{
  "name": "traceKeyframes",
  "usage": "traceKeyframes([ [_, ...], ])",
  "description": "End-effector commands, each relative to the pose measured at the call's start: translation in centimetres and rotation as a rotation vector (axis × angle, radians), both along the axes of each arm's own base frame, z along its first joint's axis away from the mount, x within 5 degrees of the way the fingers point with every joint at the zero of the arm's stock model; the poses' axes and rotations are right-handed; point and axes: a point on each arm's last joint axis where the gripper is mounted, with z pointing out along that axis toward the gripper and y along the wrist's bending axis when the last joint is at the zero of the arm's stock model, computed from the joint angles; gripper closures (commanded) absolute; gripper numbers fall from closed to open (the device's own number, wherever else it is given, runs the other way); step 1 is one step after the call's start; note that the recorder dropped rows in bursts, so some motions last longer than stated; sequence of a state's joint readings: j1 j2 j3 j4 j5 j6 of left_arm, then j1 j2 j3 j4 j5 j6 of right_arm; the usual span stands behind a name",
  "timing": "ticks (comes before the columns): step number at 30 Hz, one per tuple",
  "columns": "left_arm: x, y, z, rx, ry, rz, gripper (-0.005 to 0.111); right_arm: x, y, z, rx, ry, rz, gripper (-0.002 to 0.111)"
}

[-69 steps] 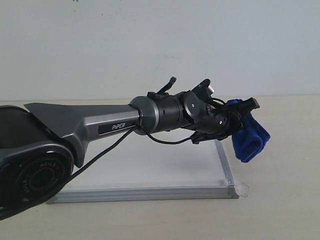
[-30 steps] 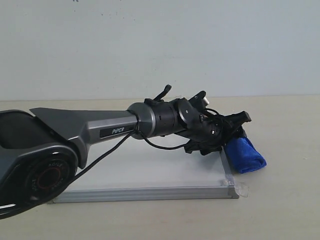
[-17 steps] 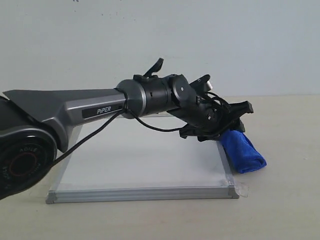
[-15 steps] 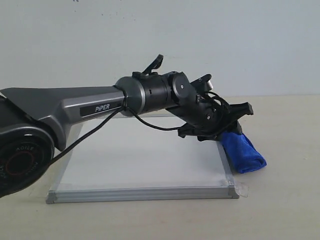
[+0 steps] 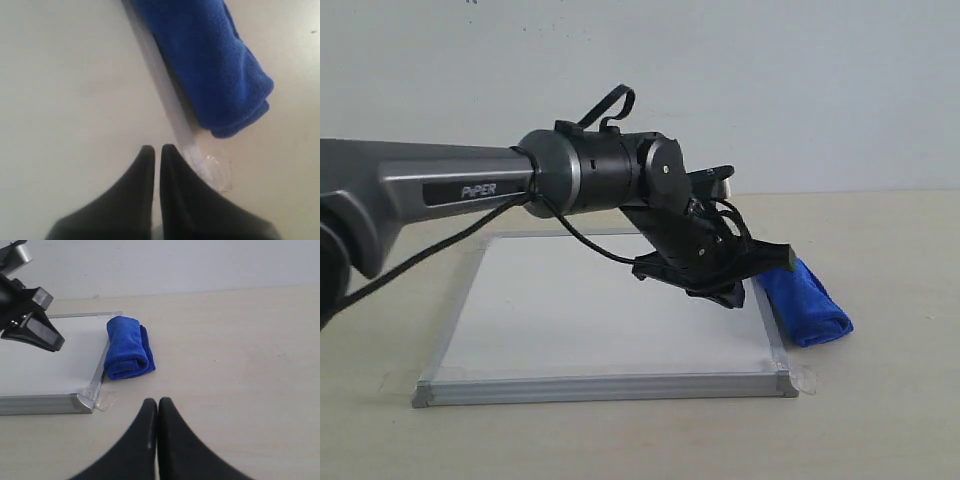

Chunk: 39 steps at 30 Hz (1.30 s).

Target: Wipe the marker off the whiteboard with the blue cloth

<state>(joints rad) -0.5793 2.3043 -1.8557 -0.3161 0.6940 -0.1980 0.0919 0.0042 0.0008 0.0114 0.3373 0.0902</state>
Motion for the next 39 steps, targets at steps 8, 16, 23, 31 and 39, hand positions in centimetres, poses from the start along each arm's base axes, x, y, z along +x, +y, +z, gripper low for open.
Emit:
traceKeyframes([
  [8, -6.9, 5.4, 3.2, -0.025, -0.19, 0.042, 0.103, 0.0, 0.0, 0.1, 0.002, -0.012, -0.002, 0.108],
  [16, -13.2, 10.4, 3.3, -0.103, -0.267, 0.209, 0.103, 0.0, 0.0, 0.1, 0.002, -0.012, -0.002, 0.108],
  [23, -17.5, 12.1, 2.4, -0.081, 0.017, 0.251, 0.103, 0.0, 0.0, 0.1, 0.002, -0.012, -0.002, 0.108],
  [31, -19.3, 12.6, 1.8, 0.032, 0.179, 0.141, 0.103, 0.0, 0.0, 0.1, 0.002, -0.012, -0.002, 0.108],
  [39, -18.2, 14.8, 4.4, 0.154, -0.036, -0.042, 0.103, 0.0, 0.0, 0.1, 0.002, -0.012, -0.002, 0.108],
])
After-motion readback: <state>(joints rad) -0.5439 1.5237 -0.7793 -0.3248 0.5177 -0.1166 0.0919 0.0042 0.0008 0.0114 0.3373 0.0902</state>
